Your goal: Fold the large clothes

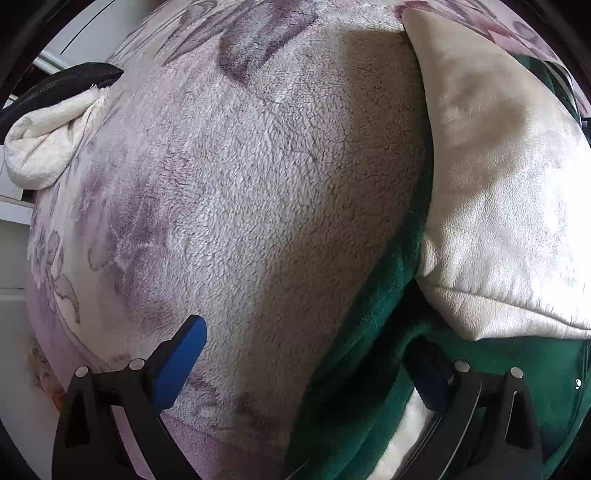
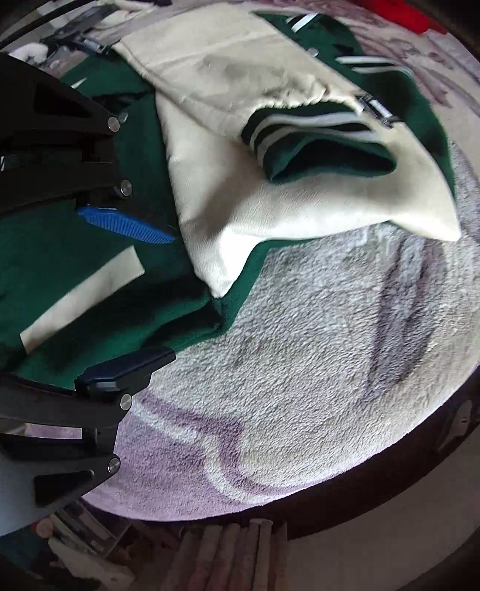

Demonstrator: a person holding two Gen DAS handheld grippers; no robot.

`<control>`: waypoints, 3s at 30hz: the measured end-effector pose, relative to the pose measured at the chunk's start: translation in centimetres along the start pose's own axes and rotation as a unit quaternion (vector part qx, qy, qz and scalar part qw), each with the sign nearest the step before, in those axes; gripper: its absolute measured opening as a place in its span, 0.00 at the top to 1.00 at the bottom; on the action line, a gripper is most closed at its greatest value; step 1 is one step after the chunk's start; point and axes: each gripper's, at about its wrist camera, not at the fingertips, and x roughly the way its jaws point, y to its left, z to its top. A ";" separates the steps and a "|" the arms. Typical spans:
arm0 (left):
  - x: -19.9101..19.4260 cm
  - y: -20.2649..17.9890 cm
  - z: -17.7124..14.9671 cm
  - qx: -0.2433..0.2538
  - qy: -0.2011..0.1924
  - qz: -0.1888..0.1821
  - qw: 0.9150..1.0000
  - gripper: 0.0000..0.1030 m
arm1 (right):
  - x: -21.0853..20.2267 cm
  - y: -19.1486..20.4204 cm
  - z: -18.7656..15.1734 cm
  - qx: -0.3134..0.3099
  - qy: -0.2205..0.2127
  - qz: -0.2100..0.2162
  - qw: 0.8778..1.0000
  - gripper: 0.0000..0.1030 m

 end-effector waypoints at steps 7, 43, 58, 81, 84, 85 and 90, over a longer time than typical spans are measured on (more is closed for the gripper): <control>0.9 0.3 0.2 -0.014 0.003 -0.011 1.000 0.00 | 2.6 3.1 2.2 0.088 0.045 0.245 0.964 0.42; -2.4 -3.6 -15.0 0.119 0.038 0.004 0.992 0.00 | 12.0 13.2 -17.0 -0.011 0.189 0.141 0.972 0.96; -9.5 -7.1 -16.4 0.108 0.003 -0.026 0.994 0.00 | 2.2 -2.2 -17.2 0.012 0.125 -0.010 0.992 0.46; -8.7 -30.0 -18.1 0.065 -0.012 0.106 0.992 0.00 | 9.5 2.9 1.5 -0.263 0.139 0.136 0.945 0.57; -7.2 -30.9 -17.4 0.073 -0.015 0.120 0.990 0.00 | 10.4 4.4 0.4 -0.307 0.117 0.118 0.937 0.67; -6.9 -31.1 -17.3 0.074 -0.015 0.126 0.989 0.00 | 10.4 4.4 0.2 -0.303 0.106 0.110 0.941 0.87; -7.2 -31.3 -17.5 0.075 -0.016 0.138 0.987 0.00 | 10.5 4.6 -1.8 -0.252 0.076 0.095 0.960 0.93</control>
